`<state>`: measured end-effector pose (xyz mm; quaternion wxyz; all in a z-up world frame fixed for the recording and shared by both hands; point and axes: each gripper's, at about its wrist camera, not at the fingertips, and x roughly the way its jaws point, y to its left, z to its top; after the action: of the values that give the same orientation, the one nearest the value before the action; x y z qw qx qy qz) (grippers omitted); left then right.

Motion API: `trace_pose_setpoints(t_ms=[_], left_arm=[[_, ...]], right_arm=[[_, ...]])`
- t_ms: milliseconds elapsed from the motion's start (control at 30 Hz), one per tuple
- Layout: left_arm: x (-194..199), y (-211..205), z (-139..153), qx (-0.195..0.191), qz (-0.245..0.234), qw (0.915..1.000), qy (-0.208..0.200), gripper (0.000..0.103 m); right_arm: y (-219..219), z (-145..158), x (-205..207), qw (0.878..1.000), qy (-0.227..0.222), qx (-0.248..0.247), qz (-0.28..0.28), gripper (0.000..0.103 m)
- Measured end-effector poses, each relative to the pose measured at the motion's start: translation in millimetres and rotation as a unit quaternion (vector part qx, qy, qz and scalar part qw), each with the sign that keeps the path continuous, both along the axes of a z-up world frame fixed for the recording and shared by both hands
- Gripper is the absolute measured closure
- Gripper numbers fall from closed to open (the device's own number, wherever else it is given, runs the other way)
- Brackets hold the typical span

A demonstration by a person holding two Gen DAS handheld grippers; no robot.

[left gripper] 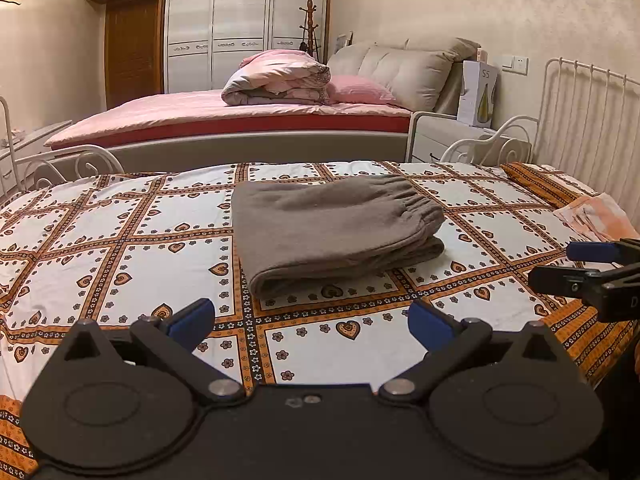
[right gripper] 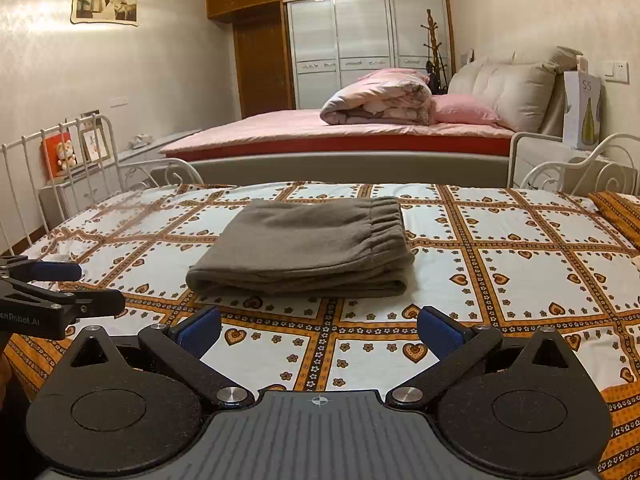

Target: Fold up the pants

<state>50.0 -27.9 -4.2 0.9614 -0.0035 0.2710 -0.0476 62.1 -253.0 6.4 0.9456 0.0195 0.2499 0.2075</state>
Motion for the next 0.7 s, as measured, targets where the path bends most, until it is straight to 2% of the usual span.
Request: trace_pose_setpoints(t_ms=[700], left_arm=[[0.0, 1.7, 0.8, 0.004, -0.005, 1.0000, -0.003, 0.006]], right_arm=[[-0.5, -0.5, 0.5, 1.000, 0.000, -0.002, 0.001, 0.000]])
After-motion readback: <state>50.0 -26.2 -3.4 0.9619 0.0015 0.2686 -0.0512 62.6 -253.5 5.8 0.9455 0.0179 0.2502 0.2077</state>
